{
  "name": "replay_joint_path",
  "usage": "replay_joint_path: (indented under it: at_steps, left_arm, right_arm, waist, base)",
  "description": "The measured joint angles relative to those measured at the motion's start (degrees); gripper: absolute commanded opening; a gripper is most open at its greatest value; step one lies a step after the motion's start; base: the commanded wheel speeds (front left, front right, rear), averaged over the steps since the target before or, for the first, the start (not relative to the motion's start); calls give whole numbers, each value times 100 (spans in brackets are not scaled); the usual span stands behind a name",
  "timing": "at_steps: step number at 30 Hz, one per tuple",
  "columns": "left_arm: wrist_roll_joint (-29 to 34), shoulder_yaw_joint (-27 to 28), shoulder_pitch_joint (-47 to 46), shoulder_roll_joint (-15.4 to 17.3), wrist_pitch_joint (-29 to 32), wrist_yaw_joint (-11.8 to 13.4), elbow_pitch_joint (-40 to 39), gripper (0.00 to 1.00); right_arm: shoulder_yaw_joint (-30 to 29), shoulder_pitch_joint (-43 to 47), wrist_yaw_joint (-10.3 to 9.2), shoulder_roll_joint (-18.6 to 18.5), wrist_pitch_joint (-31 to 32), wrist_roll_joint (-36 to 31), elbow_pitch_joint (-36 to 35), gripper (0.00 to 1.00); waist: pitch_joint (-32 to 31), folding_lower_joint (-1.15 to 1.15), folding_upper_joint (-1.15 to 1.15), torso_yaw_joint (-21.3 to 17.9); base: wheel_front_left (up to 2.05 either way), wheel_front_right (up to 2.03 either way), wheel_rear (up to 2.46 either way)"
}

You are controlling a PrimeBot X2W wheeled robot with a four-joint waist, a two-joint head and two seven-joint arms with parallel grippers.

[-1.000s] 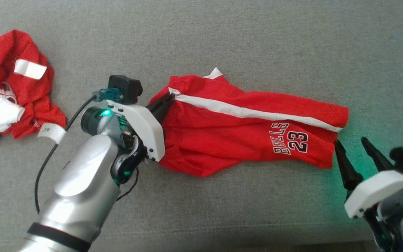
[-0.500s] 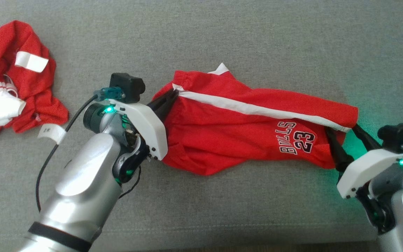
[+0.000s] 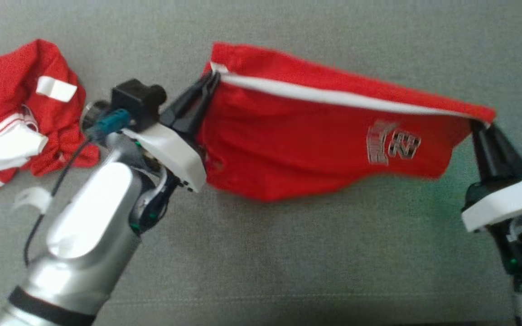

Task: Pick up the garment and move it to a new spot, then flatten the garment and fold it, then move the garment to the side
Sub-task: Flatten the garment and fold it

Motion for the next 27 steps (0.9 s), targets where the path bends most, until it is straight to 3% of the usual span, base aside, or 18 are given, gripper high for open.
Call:
replay_joint_path:
  at_steps: [5, 14, 22, 27]
  left_arm:
    - [183, 164, 1, 344, -54, 191, -942, 0]
    - [221, 416, -216, 775, 547, 387, -2259, 0]
    - [33, 500, -302, 820, 783, 401, -2396, 0]
    - [-177, 511, -551, 649, 672, 232, -1792, 0]
  right_arm:
    - [-79, -101, 0, -205, 234, -48, -818, 0]
    - [-315, -1098, 0, -565, 782, 59, -1650, 0]
    - [-304, -1338, 0, -625, 980, 256, -1628, 0]
    - [-77, -1746, 1, -619, 1012, 388, -1161, 0]
  waist:
    - [-329, 0, 0, 8]
    - [-839, 0, 0, 127]
    - [-839, 0, 0, 187]
    - [-646, 0, 0, 166]
  base:
    - [0, 0, 0]
    - [0, 0, 0]
    - [0, 0, 0]
    - [0, 0, 0]
